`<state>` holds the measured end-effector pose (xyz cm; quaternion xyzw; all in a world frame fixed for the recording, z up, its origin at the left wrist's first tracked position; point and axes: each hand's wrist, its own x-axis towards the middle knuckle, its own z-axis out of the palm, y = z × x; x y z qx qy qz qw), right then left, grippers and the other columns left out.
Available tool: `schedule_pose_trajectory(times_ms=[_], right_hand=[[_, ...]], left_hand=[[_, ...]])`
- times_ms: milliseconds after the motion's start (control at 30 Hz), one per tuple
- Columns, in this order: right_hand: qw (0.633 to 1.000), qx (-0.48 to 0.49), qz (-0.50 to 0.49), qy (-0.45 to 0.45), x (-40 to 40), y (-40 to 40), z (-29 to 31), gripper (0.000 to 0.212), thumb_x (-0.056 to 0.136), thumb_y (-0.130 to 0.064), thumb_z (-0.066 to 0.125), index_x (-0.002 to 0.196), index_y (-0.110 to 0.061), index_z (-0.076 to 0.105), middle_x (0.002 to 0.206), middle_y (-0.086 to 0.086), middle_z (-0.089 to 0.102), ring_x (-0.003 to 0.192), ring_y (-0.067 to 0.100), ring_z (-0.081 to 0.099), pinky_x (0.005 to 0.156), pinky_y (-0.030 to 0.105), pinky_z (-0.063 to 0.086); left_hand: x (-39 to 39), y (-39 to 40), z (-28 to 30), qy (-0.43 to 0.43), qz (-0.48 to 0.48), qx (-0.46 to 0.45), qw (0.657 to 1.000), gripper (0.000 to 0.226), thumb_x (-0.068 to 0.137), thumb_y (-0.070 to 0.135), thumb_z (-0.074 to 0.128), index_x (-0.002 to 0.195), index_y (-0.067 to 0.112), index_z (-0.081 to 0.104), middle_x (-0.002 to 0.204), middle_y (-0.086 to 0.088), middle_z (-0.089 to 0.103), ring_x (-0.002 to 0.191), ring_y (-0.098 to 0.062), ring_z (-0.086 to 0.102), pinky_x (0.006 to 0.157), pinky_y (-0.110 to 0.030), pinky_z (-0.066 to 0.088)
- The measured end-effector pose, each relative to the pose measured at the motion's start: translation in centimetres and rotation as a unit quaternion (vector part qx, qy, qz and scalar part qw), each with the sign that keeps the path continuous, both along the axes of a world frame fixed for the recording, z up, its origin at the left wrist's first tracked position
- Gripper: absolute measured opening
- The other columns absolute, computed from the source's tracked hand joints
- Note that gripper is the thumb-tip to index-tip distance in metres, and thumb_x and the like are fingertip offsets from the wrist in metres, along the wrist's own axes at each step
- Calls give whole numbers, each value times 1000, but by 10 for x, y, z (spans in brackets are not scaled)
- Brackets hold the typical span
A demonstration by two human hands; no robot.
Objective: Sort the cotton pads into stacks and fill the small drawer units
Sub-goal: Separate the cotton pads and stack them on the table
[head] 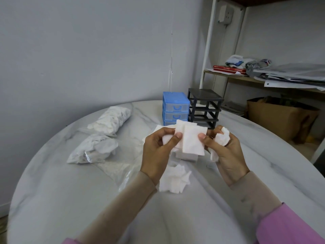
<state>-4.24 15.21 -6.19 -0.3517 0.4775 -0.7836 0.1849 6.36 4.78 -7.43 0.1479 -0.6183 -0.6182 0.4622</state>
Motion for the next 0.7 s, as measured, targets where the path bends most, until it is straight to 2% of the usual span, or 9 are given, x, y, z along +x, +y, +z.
schedule_pose_trajectory(times_ms=[67, 133, 233, 333, 467, 600, 633, 700], right_hand=[[1000, 1, 3, 7, 1, 1, 1, 32, 75, 4, 63, 67, -15, 38, 60, -10, 62, 67, 3, 63, 63, 19, 52], [1000, 0, 1, 10, 2, 0, 0, 31, 71, 2, 65, 66, -16, 40, 59, -11, 61, 67, 3, 62, 62, 18, 50], [1000, 1, 8, -11, 1, 0, -3, 27, 65, -5, 69, 62, -17, 44, 63, -9, 60, 71, 9, 62, 65, 22, 52], [999, 7, 24, -23, 0, -1, -5, 23, 58, -13, 73, 57, -21, 51, 66, -4, 59, 75, 13, 63, 68, 28, 53], [1000, 4, 11, -20, 1, -3, -7, 24, 60, -11, 71, 66, -12, 47, 68, -2, 58, 79, 17, 62, 76, 34, 52], [1000, 3, -15, -25, 2, -3, -6, 24, 61, -10, 70, 64, -13, 47, 63, -5, 59, 71, 11, 61, 70, 27, 54], [999, 1, -21, -28, 1, -3, -6, 24, 63, -8, 70, 64, -14, 46, 62, -6, 59, 68, 9, 60, 67, 24, 53], [999, -5, -35, -31, 0, -4, -7, 25, 68, -3, 68, 63, -14, 46, 61, -7, 59, 64, 6, 59, 62, 21, 51]], left_hand=[[0, 0, 0, -3, -5, -11, 1000, 3, 81, 6, 67, 80, 9, 68, 82, -4, 69, 77, -14, 63, 73, -27, 51], [0, 1, 0, -1, -8, -14, 1000, 11, 80, 2, 67, 76, 12, 68, 74, 4, 68, 71, -9, 62, 69, -21, 50], [0, 3, 1, 7, -24, -6, 1000, 16, 77, -5, 66, 73, 10, 66, 66, 8, 67, 64, -6, 61, 64, -17, 49], [0, 3, 2, -2, -25, -12, 1000, 18, 77, -6, 66, 72, 11, 67, 70, 5, 68, 68, -6, 62, 66, -18, 51], [0, 4, 2, -5, -29, 3, 1000, 21, 76, -6, 68, 68, 13, 65, 63, 9, 66, 62, -4, 61, 61, -17, 50], [0, 3, 1, -26, -26, -30, 999, 9, 73, 6, 74, 78, 10, 68, 80, -1, 69, 75, -14, 64, 68, -23, 53], [1, 3, 0, -40, -27, -52, 997, 14, 70, 9, 78, 81, 10, 69, 82, -1, 70, 77, -12, 64, 69, -23, 53], [1, 5, 0, -75, -24, -99, 992, 18, 67, 8, 81, 78, 15, 69, 77, 10, 69, 72, -1, 62, 65, -14, 49]])
